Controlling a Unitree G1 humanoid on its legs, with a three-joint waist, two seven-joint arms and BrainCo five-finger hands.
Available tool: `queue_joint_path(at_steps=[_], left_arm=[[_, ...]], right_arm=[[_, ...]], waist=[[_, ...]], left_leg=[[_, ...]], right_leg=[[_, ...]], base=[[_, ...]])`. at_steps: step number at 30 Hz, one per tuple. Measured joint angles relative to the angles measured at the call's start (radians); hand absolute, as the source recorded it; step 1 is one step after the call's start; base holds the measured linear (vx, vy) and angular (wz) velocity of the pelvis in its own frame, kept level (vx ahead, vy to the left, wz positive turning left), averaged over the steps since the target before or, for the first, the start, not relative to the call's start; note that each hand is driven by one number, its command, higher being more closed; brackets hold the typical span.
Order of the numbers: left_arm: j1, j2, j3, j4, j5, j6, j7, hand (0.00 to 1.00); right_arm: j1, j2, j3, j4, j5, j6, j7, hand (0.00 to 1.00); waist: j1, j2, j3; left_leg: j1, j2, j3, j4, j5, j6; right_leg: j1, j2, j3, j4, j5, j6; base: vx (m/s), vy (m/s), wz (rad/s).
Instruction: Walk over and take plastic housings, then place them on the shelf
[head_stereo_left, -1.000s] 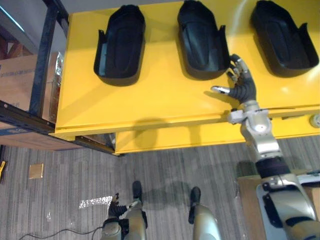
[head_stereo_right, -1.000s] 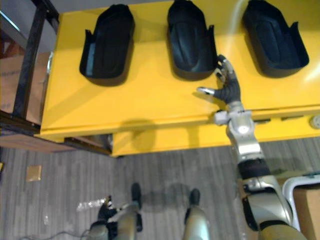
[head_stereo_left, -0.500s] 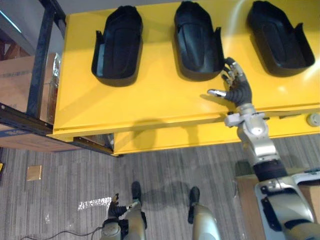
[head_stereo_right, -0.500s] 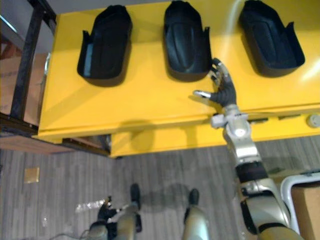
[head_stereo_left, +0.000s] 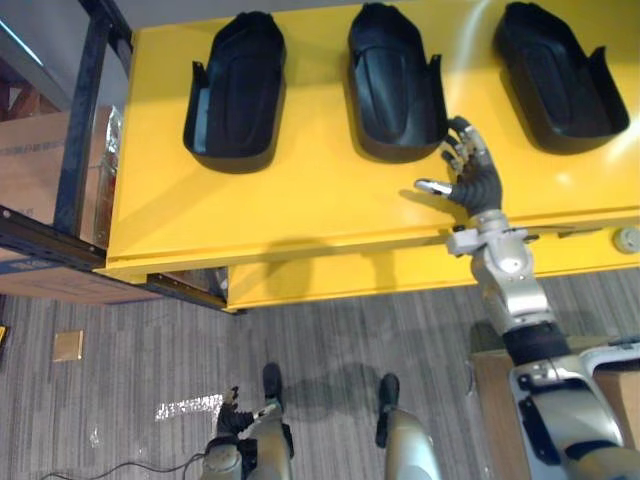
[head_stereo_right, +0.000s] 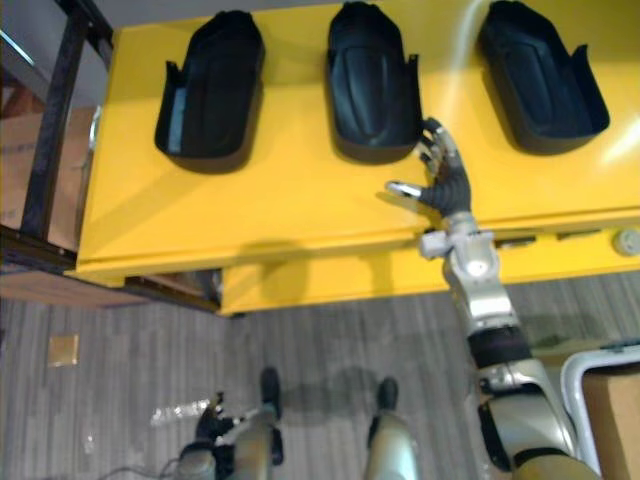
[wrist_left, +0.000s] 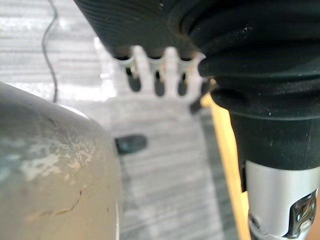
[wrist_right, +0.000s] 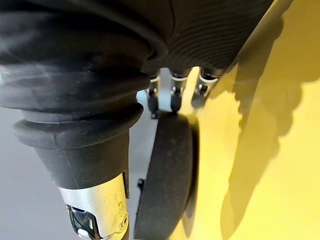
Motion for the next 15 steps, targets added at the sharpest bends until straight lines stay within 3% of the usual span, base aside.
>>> queue_joint_path(at_steps=[6,9,15], left_arm=[[0.0,0.002,0.011,-0.001,0.001,0.001,0.0,0.0],[0.001,0.001,0.018,-0.002,0.002,0.001,0.0,0.0],[0.023,0.001,0.039,0.002,0.003,0.007,0.0,0.0]], right_arm=[[0.11,-0.001,-0.056,-0.148,-0.001,0.029,0.015,0.0],[0.173,-0.001,-0.148,-0.269,-0.001,0.029,0.014,0.0],[0.264,-0.001,-0.336,-0.464,0.002,-0.014,0.008,0.0]], waist=[[-0.005,-0.008,-0.005],[-0.01,-0.009,-0.006],[-0.038,-0.043,-0.07]], left_leg=[[0.002,0.0,0.0,-0.001,0.0,0.0],[0.03,0.0,0.005,-0.007,-0.002,0.0],[0.041,0.0,0.02,-0.019,-0.006,-0.002]], right_leg=[[0.004,0.0,0.0,-0.004,0.0,0.0],[0.033,0.001,0.001,-0.019,0.001,0.001],[0.039,0.004,0.008,-0.041,0.004,0.004]], base=[[0.0,0.0,0.0],[0.02,-0.001,-0.04],[0.04,-0.007,-0.05]])
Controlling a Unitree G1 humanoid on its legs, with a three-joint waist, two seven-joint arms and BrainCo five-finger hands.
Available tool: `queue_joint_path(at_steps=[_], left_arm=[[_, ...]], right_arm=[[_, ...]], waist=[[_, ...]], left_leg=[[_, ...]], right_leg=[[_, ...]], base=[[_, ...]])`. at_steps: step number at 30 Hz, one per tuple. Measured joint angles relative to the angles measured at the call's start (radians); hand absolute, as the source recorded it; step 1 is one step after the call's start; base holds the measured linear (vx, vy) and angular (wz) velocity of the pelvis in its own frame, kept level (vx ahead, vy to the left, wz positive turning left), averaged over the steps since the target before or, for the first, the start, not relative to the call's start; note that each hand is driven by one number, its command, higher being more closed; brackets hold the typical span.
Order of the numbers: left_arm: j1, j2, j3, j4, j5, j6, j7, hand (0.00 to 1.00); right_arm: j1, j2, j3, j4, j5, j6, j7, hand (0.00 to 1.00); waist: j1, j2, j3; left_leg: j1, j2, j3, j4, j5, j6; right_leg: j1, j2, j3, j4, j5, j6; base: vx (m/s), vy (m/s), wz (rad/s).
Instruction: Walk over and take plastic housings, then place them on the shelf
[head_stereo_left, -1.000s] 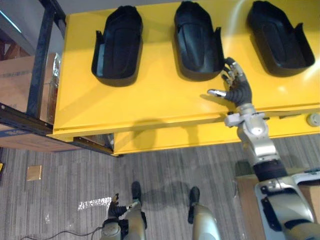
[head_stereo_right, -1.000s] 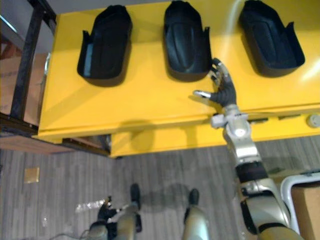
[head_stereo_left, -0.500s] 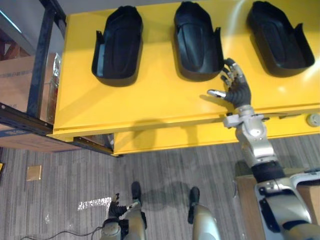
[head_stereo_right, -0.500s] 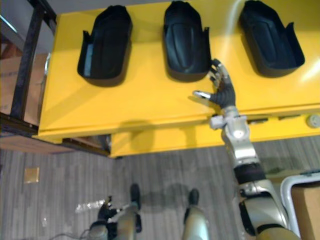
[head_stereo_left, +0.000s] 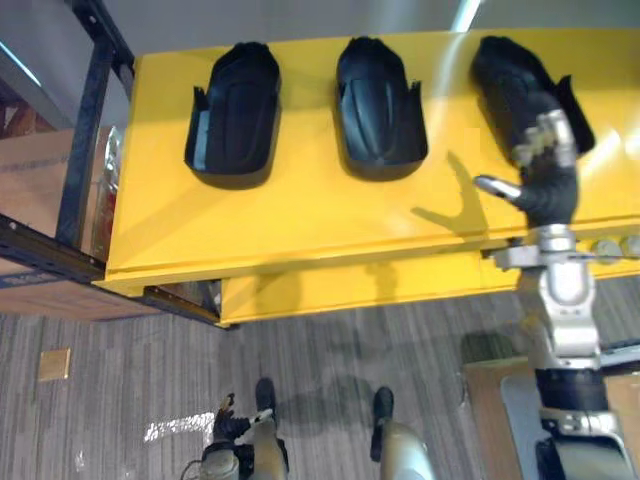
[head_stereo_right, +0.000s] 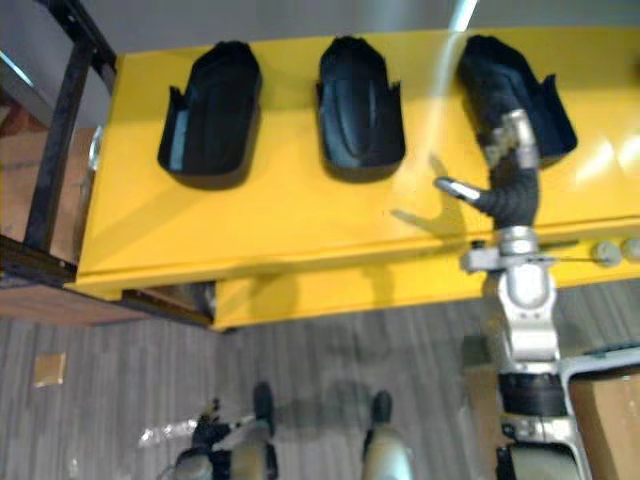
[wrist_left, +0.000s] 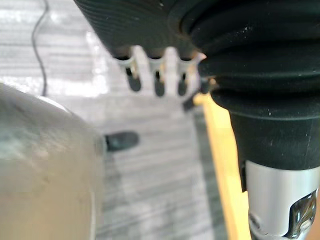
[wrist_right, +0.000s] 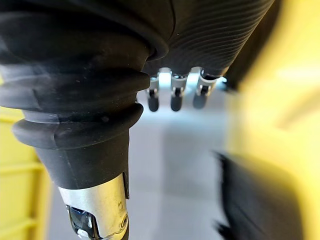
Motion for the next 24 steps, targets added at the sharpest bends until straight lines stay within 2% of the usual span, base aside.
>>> queue_joint_path(at_steps=[6,8,13,16,18,21,23,24], left_arm=[[0.012,-0.003,0.002,0.0,0.029,0.001,0.0,0.0],[0.021,-0.005,0.005,0.0,0.029,0.001,0.0,0.0],[0.032,-0.02,0.037,-0.001,0.039,0.004,0.002,0.0],[0.04,-0.03,0.043,-0.002,0.039,0.01,0.004,0.0],[0.042,-0.034,0.042,-0.003,0.038,0.015,0.004,0.0],[0.055,-0.034,0.043,-0.003,0.038,0.016,0.004,0.0],[0.057,-0.034,0.043,0.0,0.038,0.024,0.004,0.0],[0.058,-0.034,0.043,0.002,0.039,0.026,0.004,0.0]], right_arm=[[0.069,0.015,-0.149,-0.1,0.002,-0.05,-0.033,0.0],[0.087,0.049,-0.227,-0.11,0.0,-0.063,-0.063,0.0],[0.204,0.17,-0.414,-0.138,-0.039,-0.083,-0.164,0.0],[0.298,0.255,-0.433,-0.135,-0.079,-0.083,-0.212,0.0],[0.357,0.317,-0.432,-0.091,-0.085,-0.081,-0.221,0.0],[0.435,0.401,-0.434,0.119,-0.117,-0.062,-0.242,0.0],[0.456,0.443,-0.454,0.38,-0.117,-0.027,-0.282,0.0],[0.457,0.452,-0.468,0.448,-0.117,-0.013,-0.289,0.0]], waist=[[-0.009,-0.007,-0.036],[-0.022,-0.008,-0.039],[-0.025,-0.006,-0.07],[-0.028,-0.006,-0.08],[-0.032,-0.002,-0.084],[-0.039,-0.003,-0.104],[-0.041,0.0,-0.111],[-0.04,0.003,-0.113]], left_leg=[[0.031,-0.001,0.022,-0.001,-0.016,0.001],[0.035,0.0,0.022,-0.001,-0.017,0.0],[0.049,0.005,0.032,-0.001,-0.031,-0.003],[0.063,0.007,0.041,-0.001,-0.039,-0.006],[0.071,0.007,0.042,-0.001,-0.044,-0.007],[0.087,0.007,0.045,-0.001,-0.054,-0.008],[0.112,0.004,0.044,-0.001,-0.058,-0.007],[0.12,0.004,0.045,-0.001,-0.061,-0.007]], right_leg=[[0.032,0.003,0.019,-0.033,0.007,0.004],[0.04,0.004,0.019,-0.042,0.009,0.005],[0.061,0.011,0.022,-0.067,0.012,0.005],[0.068,0.013,0.025,-0.069,0.012,0.005],[0.08,0.013,0.025,-0.075,0.012,0.005],[0.099,0.014,0.025,-0.085,0.012,0.005],[0.13,0.011,0.021,-0.092,0.012,0.005],[0.139,0.011,0.021,-0.096,0.012,0.005]], base=[[0.03,0.006,-0.1],[0.0,0.0,0.0],[0.04,0.001,-0.05],[0.05,-0.003,-0.07],[0.04,0.003,-0.03],[0.03,0.009,-0.02],[0.04,0.011,0.01],[0.0,0.0,0.0]])
